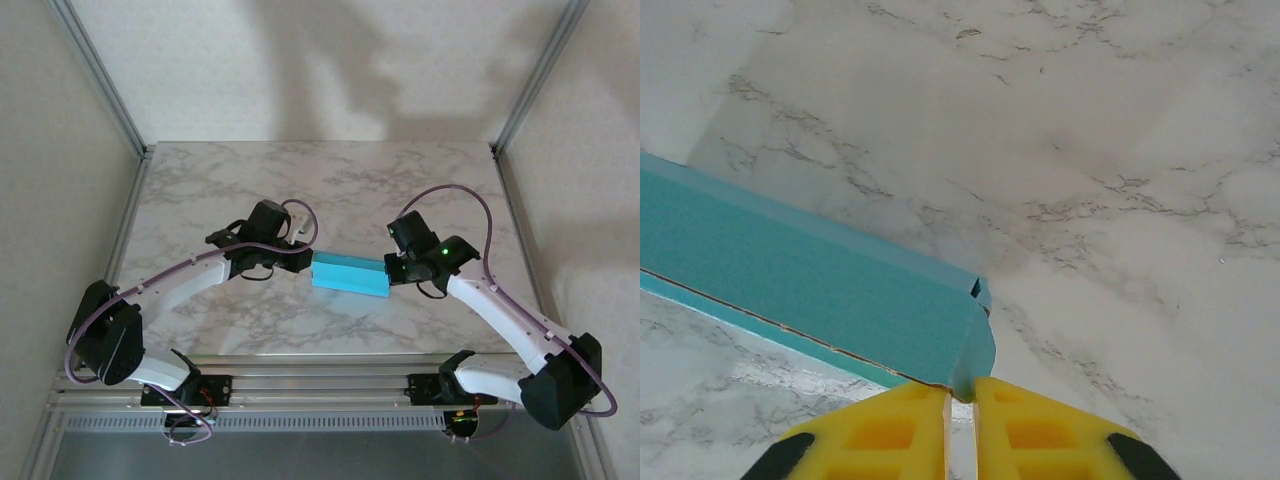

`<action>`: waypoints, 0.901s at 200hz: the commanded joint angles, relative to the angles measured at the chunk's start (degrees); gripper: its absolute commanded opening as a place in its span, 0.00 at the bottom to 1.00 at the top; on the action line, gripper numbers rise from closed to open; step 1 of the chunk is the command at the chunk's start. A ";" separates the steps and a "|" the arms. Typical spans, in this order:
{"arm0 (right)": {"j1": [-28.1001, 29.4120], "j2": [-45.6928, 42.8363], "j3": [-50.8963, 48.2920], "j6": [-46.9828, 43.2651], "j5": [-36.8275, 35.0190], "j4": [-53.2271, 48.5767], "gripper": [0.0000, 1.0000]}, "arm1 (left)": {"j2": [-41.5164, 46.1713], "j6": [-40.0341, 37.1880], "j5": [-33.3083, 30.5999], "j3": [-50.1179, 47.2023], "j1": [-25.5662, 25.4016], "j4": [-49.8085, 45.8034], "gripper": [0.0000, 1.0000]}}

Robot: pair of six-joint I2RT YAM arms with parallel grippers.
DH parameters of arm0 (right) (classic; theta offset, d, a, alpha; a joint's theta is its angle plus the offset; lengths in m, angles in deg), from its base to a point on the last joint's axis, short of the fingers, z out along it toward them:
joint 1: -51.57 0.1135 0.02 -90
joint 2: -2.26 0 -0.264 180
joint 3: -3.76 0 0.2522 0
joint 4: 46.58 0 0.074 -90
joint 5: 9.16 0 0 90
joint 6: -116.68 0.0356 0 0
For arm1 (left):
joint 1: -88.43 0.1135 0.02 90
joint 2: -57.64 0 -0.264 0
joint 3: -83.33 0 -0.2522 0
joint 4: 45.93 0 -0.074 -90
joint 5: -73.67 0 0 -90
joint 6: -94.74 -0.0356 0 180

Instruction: Fold the paper box

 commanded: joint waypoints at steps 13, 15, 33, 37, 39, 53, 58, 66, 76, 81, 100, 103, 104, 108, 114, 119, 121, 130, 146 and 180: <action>-0.35 0.29 0.76 -1.95 -0.26 0.57 0.10 | -0.88 -0.49 0.65 2.41 -0.66 -2.71 0.00; -0.30 0.24 0.92 -2.05 -0.29 0.49 0.10 | -0.89 -0.53 0.65 2.49 -0.61 -2.75 0.00; -0.36 0.36 2.11 -3.17 -0.22 -1.14 0.09 | -1.23 -0.79 0.45 3.36 -0.61 -3.44 0.00; -0.33 0.43 2.34 -3.41 -0.31 -1.48 0.08 | -1.28 -0.88 0.46 3.49 -0.62 -3.50 0.00; -0.32 0.38 2.43 -3.50 -0.32 -1.65 0.08 | -1.36 -0.92 0.47 3.55 -0.62 -3.61 0.00; -0.36 0.69 2.92 -3.99 -0.29 -2.63 0.07 | -1.51 -1.00 0.38 3.85 -0.62 -3.76 0.00; -0.30 0.78 3.06 -4.10 -0.18 -3.02 0.07 | -1.67 -1.04 0.33 3.88 -0.61 -3.91 0.00; -0.30 0.95 3.36 -4.12 0.04 -3.45 0.06 | -1.71 -1.10 0.29 3.94 -0.58 -4.00 0.00; -0.33 1.07 3.82 -4.08 0.49 -3.77 0.04 | -1.85 -1.19 0.20 4.10 -0.61 -4.10 0.00; -0.37 1.14 4.03 -4.08 0.84 -3.87 0.04 | -1.85 -1.18 0.05 4.16 -0.57 -4.24 0.00; -0.55 1.83 5.23 -4.04 1.83 -4.64 0.04 | -1.98 -1.36 -0.25 4.64 -0.60 -4.80 0.00; -0.56 1.93 5.44 -4.07 1.95 -4.82 0.04 | -2.05 -1.43 -0.25 4.72 -0.56 -4.92 0.00; -0.56 2.03 5.50 -4.07 2.00 -4.92 0.04 | -2.04 -1.44 -0.25 4.77 -0.54 -4.96 0.00; -0.68 2.29 5.81 -4.00 2.19 -5.15 0.03 | -2.09 -1.45 -0.21 4.89 -0.59 -5.09 0.00; -0.74 2.56 6.12 -4.06 2.44 -5.46 0.03 | -2.24 -1.54 -0.21 5.00 -0.59 -5.21 0.00; -0.87 2.85 6.48 -4.00 2.77 -5.68 0.03 | -2.29 -1.61 -0.35 5.08 -0.53 -5.27 0.00; -0.89 2.94 6.63 -4.04 2.93 -5.80 0.03 | -2.31 -1.62 -0.41 5.09 -0.59 -5.33 0.00; -1.03 3.18 7.32 -4.09 3.33 -6.34 0.03 | -2.46 -1.63 -0.77 5.09 -0.58 -5.65 0.00; -1.41 3.73 8.30 -3.99 4.38 -7.33 0.03 | -2.65 -1.80 -1.25 4.96 -0.59 -5.87 0.00; -2.59 4.21 9.77 -4.24 6.47 -9.15 0.02 | -2.47 -1.89 -1.66 5.08 -0.61 -6.13 0.00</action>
